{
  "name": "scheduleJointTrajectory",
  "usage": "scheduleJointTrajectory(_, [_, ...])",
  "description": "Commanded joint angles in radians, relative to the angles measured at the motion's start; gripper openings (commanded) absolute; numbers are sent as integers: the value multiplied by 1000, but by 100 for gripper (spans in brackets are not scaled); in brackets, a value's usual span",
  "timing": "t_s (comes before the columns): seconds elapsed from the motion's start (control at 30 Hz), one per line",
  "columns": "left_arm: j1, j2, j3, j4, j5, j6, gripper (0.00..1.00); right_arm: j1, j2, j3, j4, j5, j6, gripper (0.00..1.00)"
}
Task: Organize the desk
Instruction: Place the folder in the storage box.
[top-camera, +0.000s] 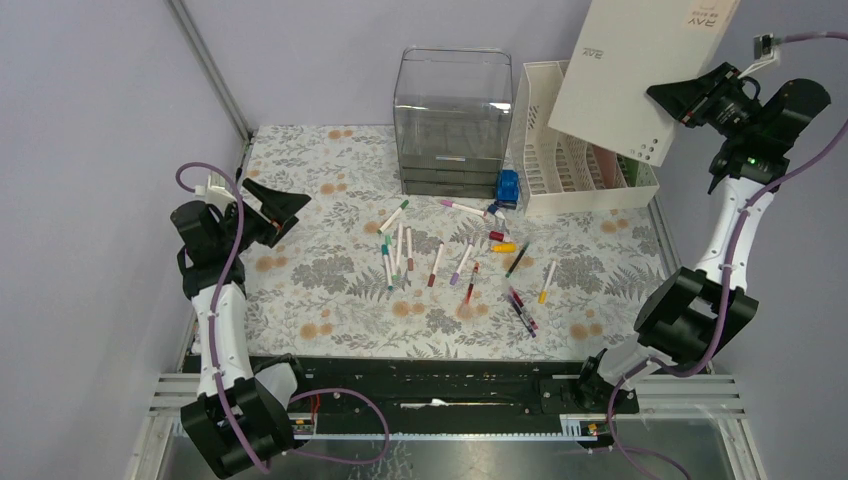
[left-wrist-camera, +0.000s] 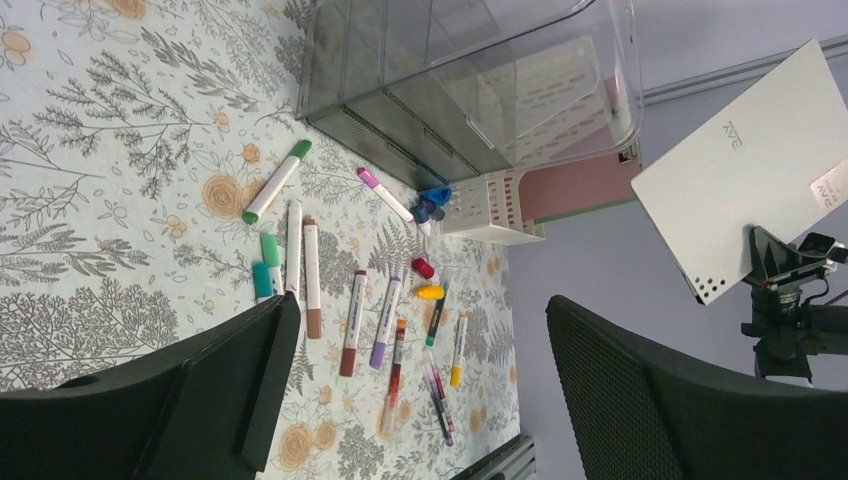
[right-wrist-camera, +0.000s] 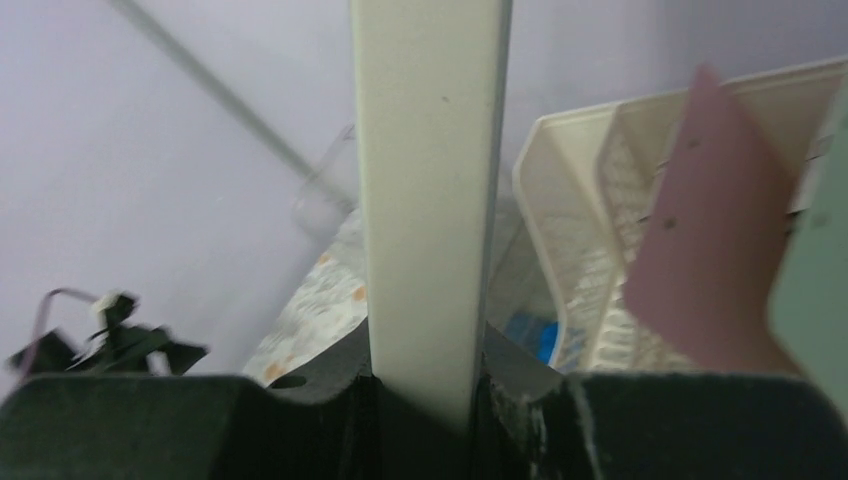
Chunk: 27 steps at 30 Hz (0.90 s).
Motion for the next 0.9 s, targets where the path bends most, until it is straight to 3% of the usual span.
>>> scheduleJointTrajectory(0.0, [-3, -38, -13, 46, 18, -2, 99, 0, -11, 160, -112, 204, -301, 0])
scheduleJointTrajectory(0.23, [-4, -40, -19, 33, 7, 2, 99, 5, 41, 166, -132, 348, -467, 0])
scheduleJointTrajectory(0.43, [-6, -21, 0, 37, 2, -1, 99, 42, 35, 15, 50, 368, -514, 0])
scheduleJointTrajectory(0.6, [-5, -28, -6, 37, 0, 0, 99, 60, 34, -38, 89, 378, -512, 0])
scheduleJointTrajectory(0.87, [-7, -27, -28, 42, -7, -3, 99, 144, -13, -227, 240, 509, -640, 0])
